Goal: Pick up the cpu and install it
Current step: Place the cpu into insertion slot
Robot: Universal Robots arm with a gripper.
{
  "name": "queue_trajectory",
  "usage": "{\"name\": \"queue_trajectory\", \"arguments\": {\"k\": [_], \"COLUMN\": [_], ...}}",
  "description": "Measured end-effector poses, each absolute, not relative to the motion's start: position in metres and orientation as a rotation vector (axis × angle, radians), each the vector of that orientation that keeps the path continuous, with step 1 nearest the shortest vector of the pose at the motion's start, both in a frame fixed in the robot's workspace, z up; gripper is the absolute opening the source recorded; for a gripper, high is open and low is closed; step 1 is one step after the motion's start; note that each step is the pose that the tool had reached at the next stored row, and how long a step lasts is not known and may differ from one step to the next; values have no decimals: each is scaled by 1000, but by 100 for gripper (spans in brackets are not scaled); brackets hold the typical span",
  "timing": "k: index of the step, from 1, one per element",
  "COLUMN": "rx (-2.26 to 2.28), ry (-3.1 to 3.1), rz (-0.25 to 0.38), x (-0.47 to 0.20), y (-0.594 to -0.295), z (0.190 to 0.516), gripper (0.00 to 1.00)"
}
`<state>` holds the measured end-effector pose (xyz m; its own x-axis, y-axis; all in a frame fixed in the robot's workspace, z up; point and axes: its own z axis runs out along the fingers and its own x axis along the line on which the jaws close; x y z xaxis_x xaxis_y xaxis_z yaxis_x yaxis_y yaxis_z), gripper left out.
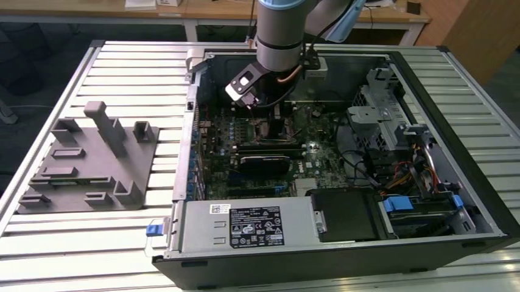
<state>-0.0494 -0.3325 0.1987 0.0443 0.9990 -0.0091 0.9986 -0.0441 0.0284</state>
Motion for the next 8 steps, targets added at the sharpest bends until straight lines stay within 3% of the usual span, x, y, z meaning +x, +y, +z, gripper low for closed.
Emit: {"name": "queue_trajectory", "arguments": {"k": [8], "rx": [2256], "ry": [2148], "rz": [19], "x": [-49], "y": [-333], "z": [196], "gripper": [58]}}
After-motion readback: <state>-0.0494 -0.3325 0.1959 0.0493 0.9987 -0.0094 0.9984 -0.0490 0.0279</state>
